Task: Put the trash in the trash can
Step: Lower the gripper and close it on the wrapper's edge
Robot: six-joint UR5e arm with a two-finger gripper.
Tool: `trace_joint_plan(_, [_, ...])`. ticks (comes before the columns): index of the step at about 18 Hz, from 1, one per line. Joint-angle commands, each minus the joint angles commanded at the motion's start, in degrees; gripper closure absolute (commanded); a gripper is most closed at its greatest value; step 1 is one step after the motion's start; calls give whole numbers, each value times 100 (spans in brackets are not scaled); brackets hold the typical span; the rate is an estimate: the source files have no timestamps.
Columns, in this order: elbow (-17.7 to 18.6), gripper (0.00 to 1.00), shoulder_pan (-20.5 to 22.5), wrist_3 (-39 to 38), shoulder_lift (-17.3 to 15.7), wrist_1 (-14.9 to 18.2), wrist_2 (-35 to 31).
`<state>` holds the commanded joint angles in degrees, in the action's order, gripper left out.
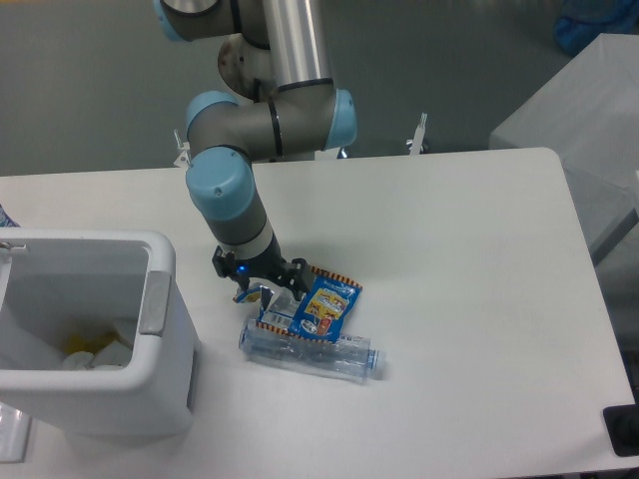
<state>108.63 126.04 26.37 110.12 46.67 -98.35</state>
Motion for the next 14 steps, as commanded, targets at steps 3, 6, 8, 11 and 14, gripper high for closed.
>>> trace_joint_plan(3, [-44, 0, 0, 0, 79, 9, -26])
trace_joint_plan(6, [-53, 0, 0, 17, 123, 0, -62])
trace_joint_plan(8, [-53, 0, 0, 26, 141, 0, -70])
trace_joint_plan(11, [-53, 0, 0, 26, 167, -9, -79])
trace_joint_plan(14, [-35, 0, 0, 35, 176, -9, -175])
